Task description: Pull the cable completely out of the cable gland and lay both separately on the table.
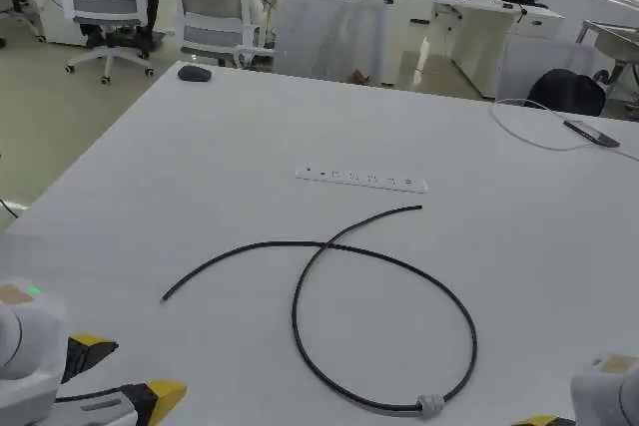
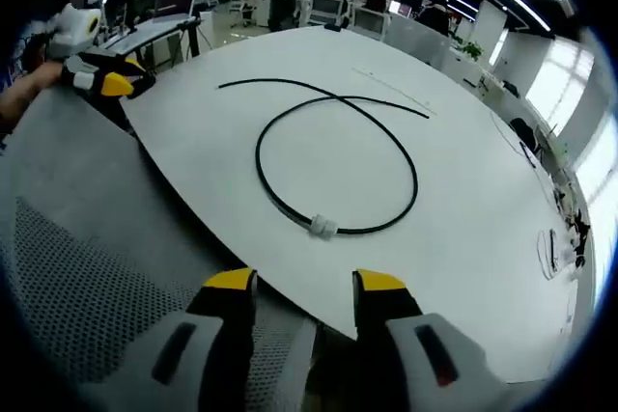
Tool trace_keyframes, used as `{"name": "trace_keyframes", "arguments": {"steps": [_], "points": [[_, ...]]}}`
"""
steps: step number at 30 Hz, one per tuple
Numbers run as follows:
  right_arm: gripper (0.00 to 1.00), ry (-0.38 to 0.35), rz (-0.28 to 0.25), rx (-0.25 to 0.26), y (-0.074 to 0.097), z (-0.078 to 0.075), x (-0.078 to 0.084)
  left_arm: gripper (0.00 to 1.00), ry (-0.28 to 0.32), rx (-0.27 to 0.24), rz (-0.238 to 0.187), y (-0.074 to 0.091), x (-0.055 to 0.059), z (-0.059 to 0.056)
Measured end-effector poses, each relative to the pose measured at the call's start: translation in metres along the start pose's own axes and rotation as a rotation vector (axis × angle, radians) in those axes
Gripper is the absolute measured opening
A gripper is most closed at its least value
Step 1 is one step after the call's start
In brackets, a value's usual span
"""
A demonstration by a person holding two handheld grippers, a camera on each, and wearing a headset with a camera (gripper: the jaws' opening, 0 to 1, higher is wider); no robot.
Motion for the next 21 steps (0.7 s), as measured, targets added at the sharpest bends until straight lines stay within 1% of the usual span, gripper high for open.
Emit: {"name": "trace_keyframes", "arguments": {"steps": [2, 3, 4, 5, 6, 7, 8, 10, 11, 13, 15, 17, 18, 19, 20, 21], "points": [[0.37, -0.002, 0.006, -0.002, -0.001, 0.000, 0.000, 0.41, 0.004, -0.002, -0.008, 0.000, -0.001, 0.001], [0.35, 0.003, 0.025, 0.008, 0.000, -0.001, 0.002, 0.39, 0.010, -0.001, -0.007, 0.000, 0.000, 0.001], [0.31, 0.005, 0.018, 0.018, 0.000, -0.002, 0.001, 0.37, 0.011, 0.000, -0.002, -0.001, 0.000, 0.001], [0.30, -0.011, -0.018, 0.021, 0.001, -0.003, -0.002, 0.37, 0.014, 0.009, 0.028, -0.001, 0.004, 0.000], [0.31, -0.017, -0.018, 0.018, 0.001, -0.003, -0.002, 0.38, 0.015, 0.008, 0.017, -0.001, 0.003, 0.000], [0.33, -0.029, 0.020, 0.007, -0.001, -0.002, 0.003, 0.38, 0.015, 0.006, -0.003, 0.000, 0.000, 0.000], [0.34, -0.030, 0.043, 0.005, -0.001, -0.002, 0.006, 0.38, 0.019, 0.007, 0.000, 0.000, 0.001, 0.000], [0.34, -0.034, 0.012, 0.009, 0.000, -0.003, 0.003, 0.39, 0.003, 0.011, 0.036, -0.001, 0.006, -0.002], [0.34, -0.034, 0.009, 0.010, 0.000, -0.003, 0.002, 0.39, -0.011, 0.013, 0.054, -0.002, 0.008, -0.003], [0.34, -0.035, 0.029, -0.004, -0.001, -0.001, 0.005, 0.40, -0.008, 0.018, 0.051, -0.001, 0.008, -0.004], [0.34, -0.040, 0.030, -0.010, -0.002, -0.001, 0.005, 0.40, -0.003, 0.020, 0.047, -0.001, 0.007, -0.004], [0.36, -0.047, 0.035, -0.008, -0.002, -0.001, 0.006, 0.40, 0.000, 0.021, 0.045, 0.000, 0.007, -0.004], [0.40, -0.070, 0.040, 0.019, -0.001, -0.005, 0.008, 0.40, 0.003, 0.021, 0.045, 0.000, 0.007, -0.004], [0.46, -0.082, 0.040, 0.026, -0.001, -0.006, 0.009, 0.40, 0.004, 0.021, 0.044, 0.000, 0.007, -0.004], [0.47, -0.088, 0.043, 0.017, -0.001, -0.005, 0.010, 0.40, 0.004, 0.021, 0.041, 0.000, 0.007, -0.004], [0.47, -0.089, 0.044, 0.014, -0.001, -0.005, 0.010, 0.40, 0.004, 0.021, 0.038, 0.000, 0.006, -0.004]]}}
Point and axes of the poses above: the centre of the closed fingertips' face, and the gripper's own axes: y roughly backward along the fingers, z roughly to its left, x roughly out of its underside, the point moved 4 cm from there along y, roughly backward along the fingers, and after that the axes turned 5 degrees about -x, right-handed, at the moved point
